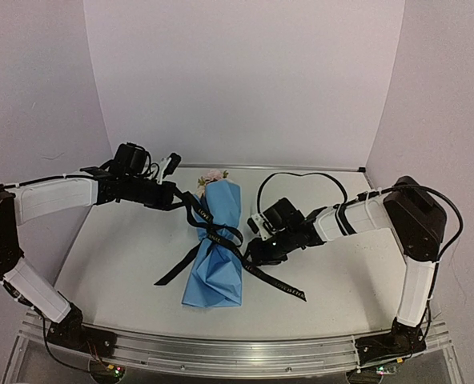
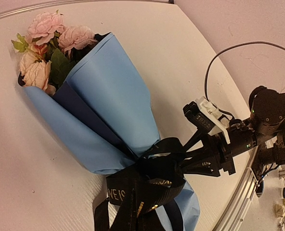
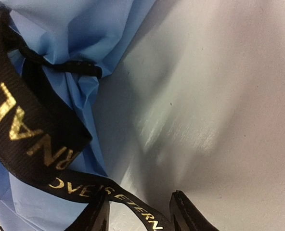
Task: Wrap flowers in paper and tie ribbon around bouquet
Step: Cross the right side of the half-tied ribbon with the folded bouquet.
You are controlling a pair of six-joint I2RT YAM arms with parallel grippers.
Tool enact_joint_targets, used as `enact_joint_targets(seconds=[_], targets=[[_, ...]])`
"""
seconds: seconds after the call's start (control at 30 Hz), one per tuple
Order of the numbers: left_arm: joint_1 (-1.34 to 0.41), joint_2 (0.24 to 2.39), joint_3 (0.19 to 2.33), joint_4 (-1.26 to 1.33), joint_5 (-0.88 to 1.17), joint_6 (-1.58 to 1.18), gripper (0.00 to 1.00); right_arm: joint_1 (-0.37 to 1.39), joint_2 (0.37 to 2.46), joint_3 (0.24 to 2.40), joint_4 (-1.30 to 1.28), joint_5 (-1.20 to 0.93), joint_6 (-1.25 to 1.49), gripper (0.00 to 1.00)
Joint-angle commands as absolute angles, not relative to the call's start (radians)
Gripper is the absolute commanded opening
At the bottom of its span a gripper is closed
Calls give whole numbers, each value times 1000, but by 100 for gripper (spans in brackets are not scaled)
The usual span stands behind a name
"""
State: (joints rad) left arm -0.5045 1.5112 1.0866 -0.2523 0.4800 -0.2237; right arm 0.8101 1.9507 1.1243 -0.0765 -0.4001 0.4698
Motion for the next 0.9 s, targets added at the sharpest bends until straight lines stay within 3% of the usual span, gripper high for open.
enact_joint_targets(seconds=[0.0,0.2,0.53,0.67,0.87], targets=[[-500,1509,1135,-253,489,-205,0,814,1947,1106,-30,-421,482,33],[-500,1507,1134,-253,489,-203,0,814,1879,1085,-29,-428,501,1],[-500,1501,1134,-253,493,-197,0,824,1745,1084,-59,-356,535,0],[-500,1504,1135,-250,496,-196,0,843,1775,1128,-117,-317,499,18],[-500,1503,1138,-253,495,-195,0,863,1809,1129,-192,-214,465,34]])
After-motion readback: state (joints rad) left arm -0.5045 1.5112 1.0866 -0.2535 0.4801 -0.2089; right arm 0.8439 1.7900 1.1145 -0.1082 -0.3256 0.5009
